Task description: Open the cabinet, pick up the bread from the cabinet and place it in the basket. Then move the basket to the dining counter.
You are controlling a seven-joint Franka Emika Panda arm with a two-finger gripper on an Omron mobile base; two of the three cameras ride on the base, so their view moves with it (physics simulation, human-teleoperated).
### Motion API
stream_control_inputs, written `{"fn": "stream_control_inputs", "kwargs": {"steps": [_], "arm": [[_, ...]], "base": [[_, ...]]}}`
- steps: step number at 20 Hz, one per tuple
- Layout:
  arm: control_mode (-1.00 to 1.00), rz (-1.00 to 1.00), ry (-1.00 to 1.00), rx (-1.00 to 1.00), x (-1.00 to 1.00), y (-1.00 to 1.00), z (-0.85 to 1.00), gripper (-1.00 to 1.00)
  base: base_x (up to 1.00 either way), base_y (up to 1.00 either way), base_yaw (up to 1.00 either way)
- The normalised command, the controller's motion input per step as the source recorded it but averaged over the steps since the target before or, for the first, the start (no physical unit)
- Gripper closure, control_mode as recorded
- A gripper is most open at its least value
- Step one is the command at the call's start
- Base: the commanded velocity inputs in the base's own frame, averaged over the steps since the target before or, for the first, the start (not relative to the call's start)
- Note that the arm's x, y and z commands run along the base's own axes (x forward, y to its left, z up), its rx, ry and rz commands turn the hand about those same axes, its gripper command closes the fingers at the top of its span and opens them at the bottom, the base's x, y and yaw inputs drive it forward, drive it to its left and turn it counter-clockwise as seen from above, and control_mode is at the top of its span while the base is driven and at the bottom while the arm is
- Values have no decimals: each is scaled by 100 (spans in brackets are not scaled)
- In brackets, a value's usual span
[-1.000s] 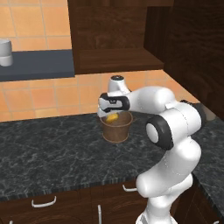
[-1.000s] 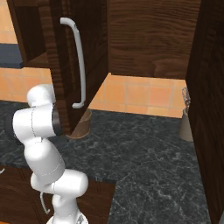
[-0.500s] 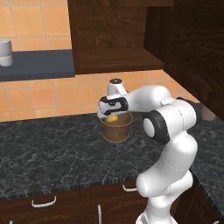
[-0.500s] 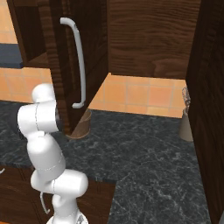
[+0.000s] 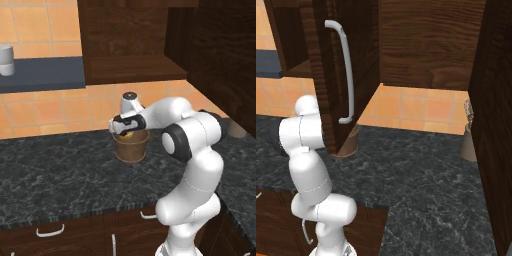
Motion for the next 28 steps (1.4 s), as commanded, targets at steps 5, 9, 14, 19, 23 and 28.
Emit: {"fn": "stream_control_inputs", "kwargs": {"steps": [5, 9, 14, 19, 23, 28], "arm": [[-100, -8, -40, 11, 16, -17, 0, -100], [-100, -8, -46, 14, 22, -17, 0, -100], [-100, -2, -4, 2, -43, 0, 19, -100], [-100, 0, 3, 0, -74, 6, 68, -100], [-100, 0, 11, 0, -15, 0, 100, -100], [-100, 0, 24, 0, 0, 0, 100, -100]], "base": [[0, 0, 0], [0, 0, 0], [0, 0, 0], [0, 0, 0], [0, 0, 0], [0, 0, 0]]}}
